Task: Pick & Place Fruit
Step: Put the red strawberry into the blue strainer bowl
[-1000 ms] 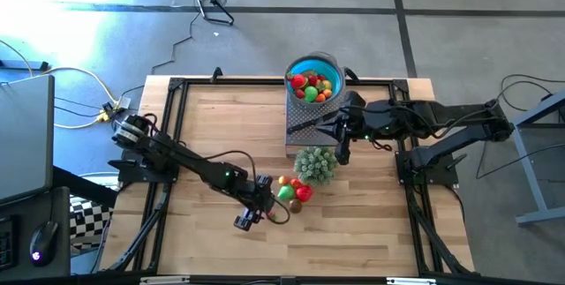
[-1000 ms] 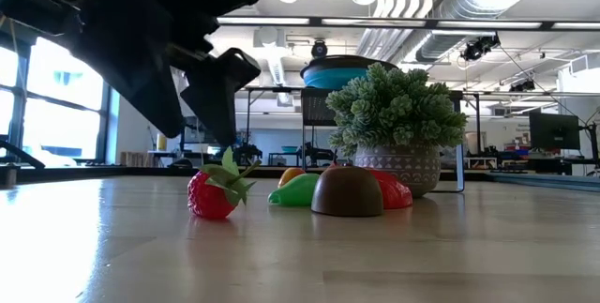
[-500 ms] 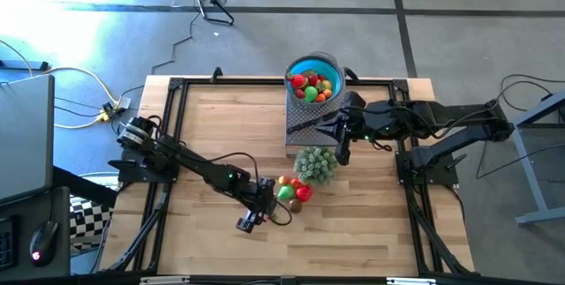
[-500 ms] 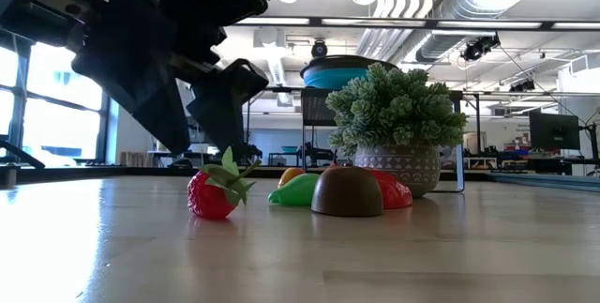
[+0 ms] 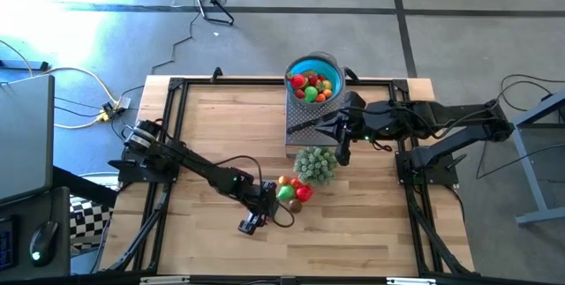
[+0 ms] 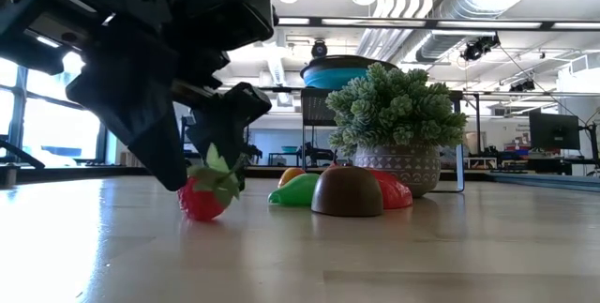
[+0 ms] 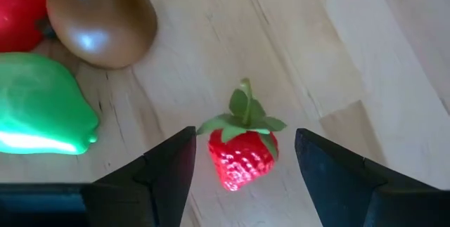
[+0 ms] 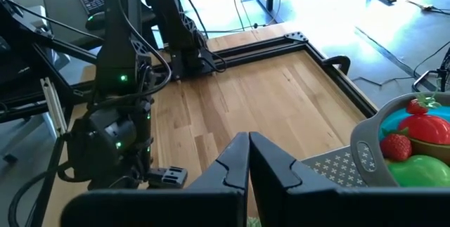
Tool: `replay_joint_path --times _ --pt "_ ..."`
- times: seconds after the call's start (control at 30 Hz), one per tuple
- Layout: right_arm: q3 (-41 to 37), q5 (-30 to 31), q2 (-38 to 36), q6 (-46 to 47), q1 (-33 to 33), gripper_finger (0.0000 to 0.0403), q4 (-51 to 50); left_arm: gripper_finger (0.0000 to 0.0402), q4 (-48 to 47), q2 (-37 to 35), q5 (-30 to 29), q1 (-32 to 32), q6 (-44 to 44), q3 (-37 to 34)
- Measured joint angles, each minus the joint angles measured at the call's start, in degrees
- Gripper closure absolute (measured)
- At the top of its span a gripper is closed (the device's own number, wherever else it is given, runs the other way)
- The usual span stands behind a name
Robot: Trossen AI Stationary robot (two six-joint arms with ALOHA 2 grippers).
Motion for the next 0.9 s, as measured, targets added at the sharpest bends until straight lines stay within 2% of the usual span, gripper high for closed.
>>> replay_joint_path --times 0.5,0.9 --pt "0.0 0.0 0.0 -0.3 0.0 0.0398 0.0 0.0165 0.3 1.2 -2.2 0.0 0.9 -0.1" --pt "0.0 -0.2 0.0 -0.4 0.0 0.0398 -0.2 0.0165 3.2 2.7 -1.0 0.0 -1.7 0.0"
